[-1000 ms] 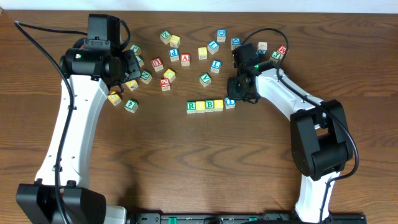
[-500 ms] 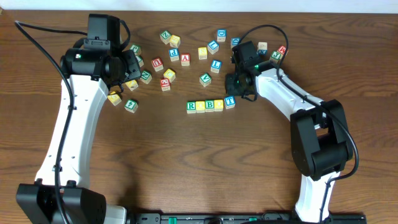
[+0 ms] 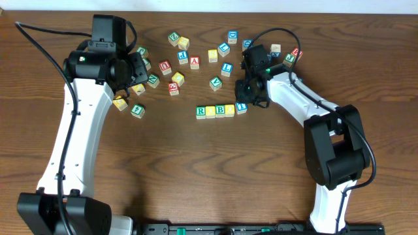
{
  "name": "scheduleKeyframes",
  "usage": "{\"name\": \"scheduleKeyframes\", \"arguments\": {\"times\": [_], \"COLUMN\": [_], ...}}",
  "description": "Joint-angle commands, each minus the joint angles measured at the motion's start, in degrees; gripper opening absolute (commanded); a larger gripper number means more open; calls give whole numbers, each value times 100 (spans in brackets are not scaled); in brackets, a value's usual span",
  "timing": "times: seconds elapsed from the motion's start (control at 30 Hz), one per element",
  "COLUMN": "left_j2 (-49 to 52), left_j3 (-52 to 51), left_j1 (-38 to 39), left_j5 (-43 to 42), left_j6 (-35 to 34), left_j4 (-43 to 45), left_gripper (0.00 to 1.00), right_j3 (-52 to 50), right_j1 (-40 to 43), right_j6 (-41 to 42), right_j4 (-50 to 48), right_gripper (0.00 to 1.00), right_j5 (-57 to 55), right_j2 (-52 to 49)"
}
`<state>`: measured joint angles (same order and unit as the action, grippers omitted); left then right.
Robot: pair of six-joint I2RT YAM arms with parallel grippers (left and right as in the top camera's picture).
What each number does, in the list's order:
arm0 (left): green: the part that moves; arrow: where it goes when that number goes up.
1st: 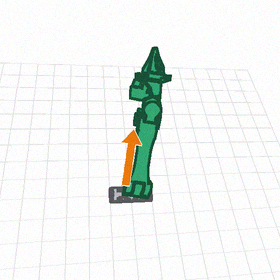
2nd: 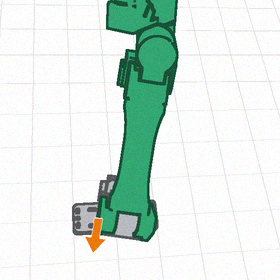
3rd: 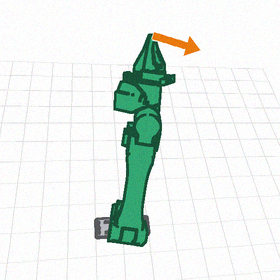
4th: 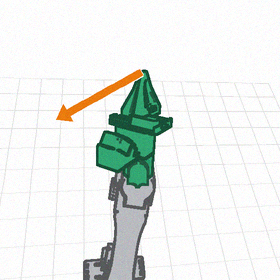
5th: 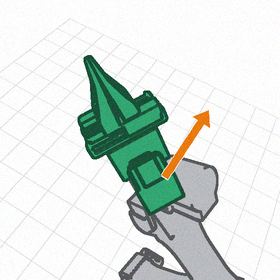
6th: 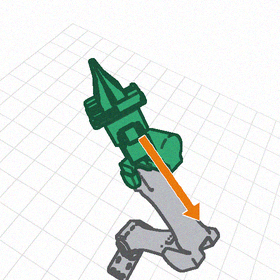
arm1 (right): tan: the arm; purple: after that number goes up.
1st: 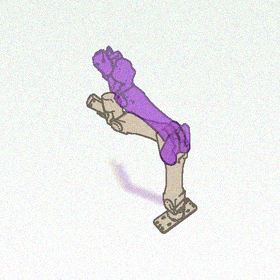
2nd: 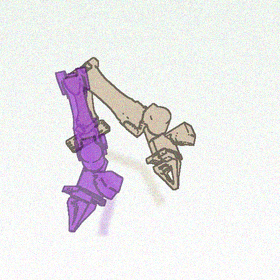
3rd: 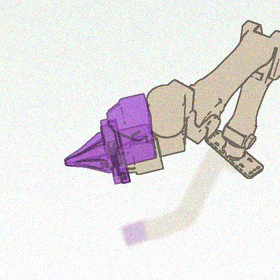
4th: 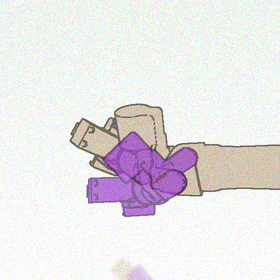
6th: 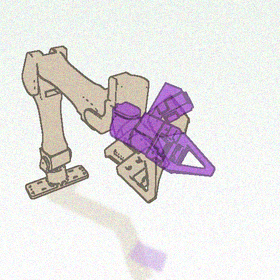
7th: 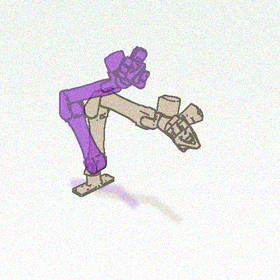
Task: Spell out ROBOT
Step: 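Push the T block leftward with the right gripper against the O block, then raise the right gripper away from the finished row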
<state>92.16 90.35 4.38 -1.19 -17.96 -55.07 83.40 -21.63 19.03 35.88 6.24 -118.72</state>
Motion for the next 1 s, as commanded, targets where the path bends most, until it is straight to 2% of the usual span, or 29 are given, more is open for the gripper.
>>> {"name": "scheduleKeyframes", "arguments": {"times": [0.0,0.6,0.8,0.97], "left_j2": [35,35,35,35], "left_j3": [-87,-87,-87,-87], "left_j1": [-9,-9,-9,-9], "left_j5": [15,15,13,15], "left_j6": [55,55,55,55], "left_j4": [2,2,2,2], "left_gripper": [46,46,46,45], "right_j3": [-37,-37,-24,-28], "right_j1": [-50,-33,269,407], "right_j6": [-44,74,780,839], "right_j4": [20,157,376,518], "right_gripper": [9,9,15,15], "right_j5": [33,13,-116,-116], "right_j2": [-57,-57,-55,-57]}}
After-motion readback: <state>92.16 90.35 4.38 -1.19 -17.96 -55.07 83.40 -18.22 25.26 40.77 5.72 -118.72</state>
